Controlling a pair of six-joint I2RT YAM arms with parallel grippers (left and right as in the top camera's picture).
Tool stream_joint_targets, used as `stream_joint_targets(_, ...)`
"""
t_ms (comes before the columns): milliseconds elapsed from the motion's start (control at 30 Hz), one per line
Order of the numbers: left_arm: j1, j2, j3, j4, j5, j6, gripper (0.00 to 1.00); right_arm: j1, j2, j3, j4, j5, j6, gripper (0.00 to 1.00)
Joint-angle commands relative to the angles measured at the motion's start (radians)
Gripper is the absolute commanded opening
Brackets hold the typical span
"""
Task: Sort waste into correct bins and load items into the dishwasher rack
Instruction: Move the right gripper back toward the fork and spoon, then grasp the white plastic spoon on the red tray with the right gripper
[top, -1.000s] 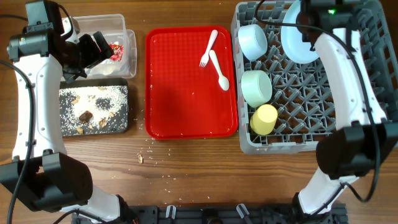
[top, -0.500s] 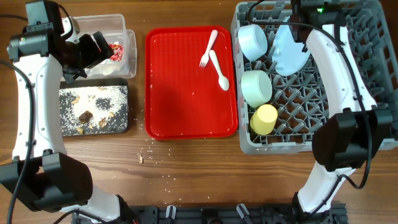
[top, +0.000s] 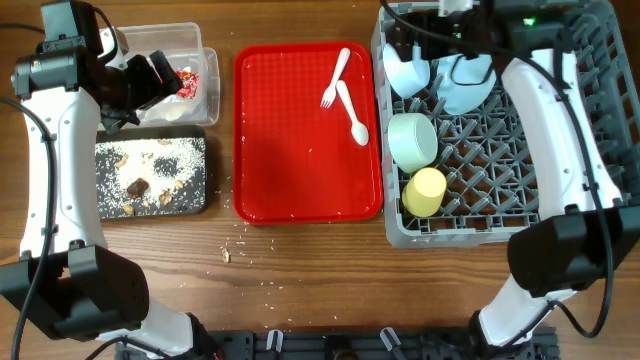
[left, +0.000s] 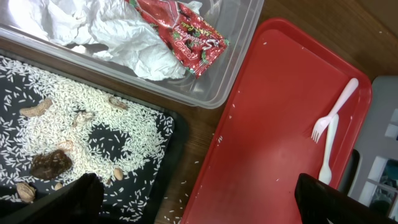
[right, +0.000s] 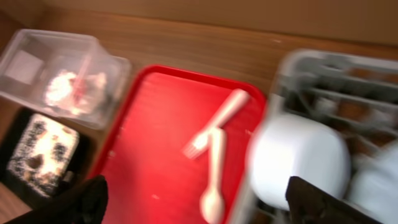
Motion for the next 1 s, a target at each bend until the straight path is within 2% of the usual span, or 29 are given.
stream_joint_targets(0,0.002,-0.004,0.009,0.001,-0.007,-0.012,1.0,0.167,0.065,0.001,0.018,0.123,0.142,0.9)
stream_joint_targets(100,0.002,-0.004,0.009,0.001,-0.007,-0.012,1.0,0.287,0.114,0.001,-0.016,0.392,0.154,0.9)
stream_joint_targets(200,0.002,-0.004,0.009,0.001,-0.007,-0.012,1.0,0.341,0.164,0.001,-0.051,0.501,0.163,0.88)
stream_joint_targets(567,0.002,-0.004,0.009,0.001,-0.007,-0.012,1.0,0.314,0.313,0.001,-0.241,0.479,0.185,0.81)
stream_joint_targets(967,0.002,-0.004,0.009,0.001,-0.007,-0.012,1.0,0.313,0.426,0.001,-0.277,0.474,0.105,0.8)
